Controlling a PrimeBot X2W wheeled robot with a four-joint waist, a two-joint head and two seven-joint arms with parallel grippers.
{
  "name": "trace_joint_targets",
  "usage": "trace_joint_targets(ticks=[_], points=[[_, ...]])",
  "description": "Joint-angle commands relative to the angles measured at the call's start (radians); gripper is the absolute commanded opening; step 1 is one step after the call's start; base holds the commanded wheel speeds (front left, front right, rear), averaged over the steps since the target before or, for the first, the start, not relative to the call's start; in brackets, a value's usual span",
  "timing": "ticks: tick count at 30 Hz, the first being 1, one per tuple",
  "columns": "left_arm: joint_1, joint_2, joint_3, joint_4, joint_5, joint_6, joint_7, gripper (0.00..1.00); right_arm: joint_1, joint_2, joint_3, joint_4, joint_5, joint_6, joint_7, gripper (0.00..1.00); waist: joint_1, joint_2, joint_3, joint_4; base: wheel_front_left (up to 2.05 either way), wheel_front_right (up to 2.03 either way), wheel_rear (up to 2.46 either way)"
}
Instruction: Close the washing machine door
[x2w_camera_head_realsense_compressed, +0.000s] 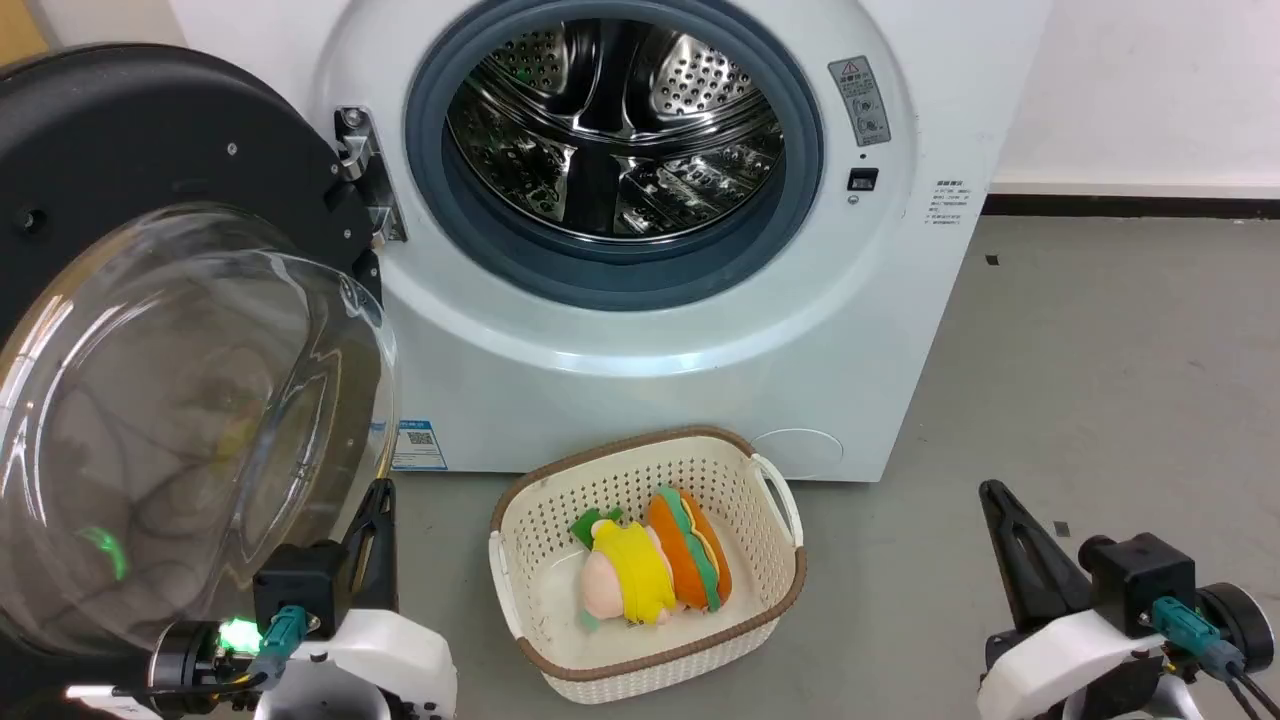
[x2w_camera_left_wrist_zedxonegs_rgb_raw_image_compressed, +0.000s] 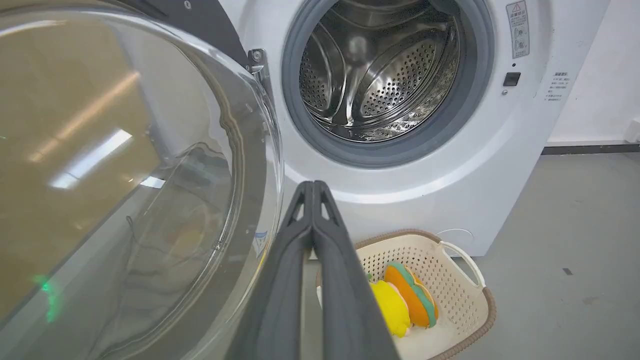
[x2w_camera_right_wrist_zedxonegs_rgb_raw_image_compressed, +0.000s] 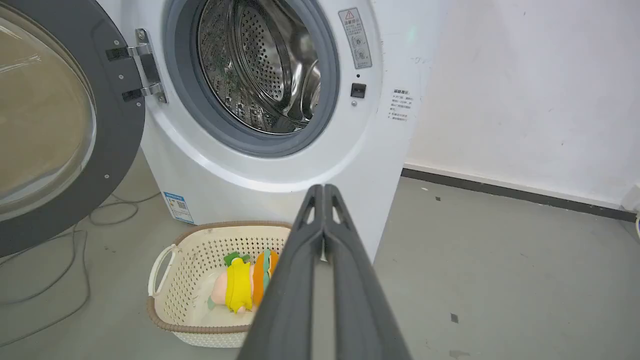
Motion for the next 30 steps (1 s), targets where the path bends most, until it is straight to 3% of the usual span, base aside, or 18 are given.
trace_joint_targets(ticks=[1,30], points=[[0.014,0.001,0.001,-0.004,0.003,-0.005,0.0,0.0,0.009,0.005,0.0,-0.005,-0.008,0.001,0.0,0.0,0.0,0.0,0.0,0.0,0.0,0.0,0.0],[0.014,0.001,0.001,-0.004,0.003,-0.005,0.0,0.0,0.009,0.005,0.0,-0.005,-0.008,0.001,0.0,0.0,0.0,0.0,0.0,0.0,0.0,0.0,0.0]])
